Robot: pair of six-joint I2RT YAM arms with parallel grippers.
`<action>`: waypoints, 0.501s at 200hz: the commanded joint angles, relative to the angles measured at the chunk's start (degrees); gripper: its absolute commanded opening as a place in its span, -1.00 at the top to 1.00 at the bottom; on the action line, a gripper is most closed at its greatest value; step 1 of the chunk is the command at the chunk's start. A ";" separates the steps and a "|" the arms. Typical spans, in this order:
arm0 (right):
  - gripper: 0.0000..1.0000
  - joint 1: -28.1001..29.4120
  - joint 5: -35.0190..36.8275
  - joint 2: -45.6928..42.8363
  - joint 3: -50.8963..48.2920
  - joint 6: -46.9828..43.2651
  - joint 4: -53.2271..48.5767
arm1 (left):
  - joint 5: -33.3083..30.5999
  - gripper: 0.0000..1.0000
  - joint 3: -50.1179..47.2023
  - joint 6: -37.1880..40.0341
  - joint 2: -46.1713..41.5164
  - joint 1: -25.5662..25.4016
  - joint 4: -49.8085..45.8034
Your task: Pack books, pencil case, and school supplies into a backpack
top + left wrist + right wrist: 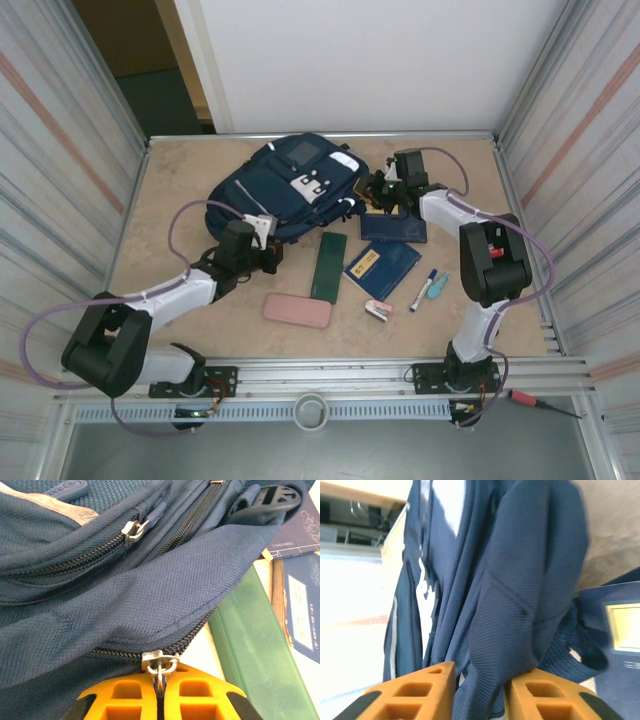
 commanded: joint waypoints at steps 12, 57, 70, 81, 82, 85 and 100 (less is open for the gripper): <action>-0.09 -0.44 0.78 -4.73 -4.97 -3.15 -2.00 | 0.34 1.00 1.52 0.73 -0.39 -0.54 1.41; -0.71 7.35 4.03 -9.60 -13.02 3.68 2.84 | 1.38 1.00 1.00 1.03 -0.47 -0.62 2.01; -0.76 9.81 6.28 -8.61 -13.21 5.47 3.88 | 1.67 1.00 1.00 1.13 -0.51 -0.62 2.10; -0.77 11.04 8.23 -6.96 -12.97 6.96 4.96 | 2.04 1.00 1.08 1.26 -0.48 -0.62 2.03; -0.77 11.14 8.37 -6.81 -12.92 7.13 5.16 | 2.06 1.00 1.13 1.26 -0.52 -0.62 2.03; -0.76 11.28 8.41 -6.25 -12.68 7.56 5.64 | 2.15 1.00 1.17 1.27 -0.54 -0.62 1.96; -0.65 11.65 8.33 -3.28 -10.71 9.21 8.12 | 2.20 1.00 1.22 1.53 -0.97 -0.62 1.47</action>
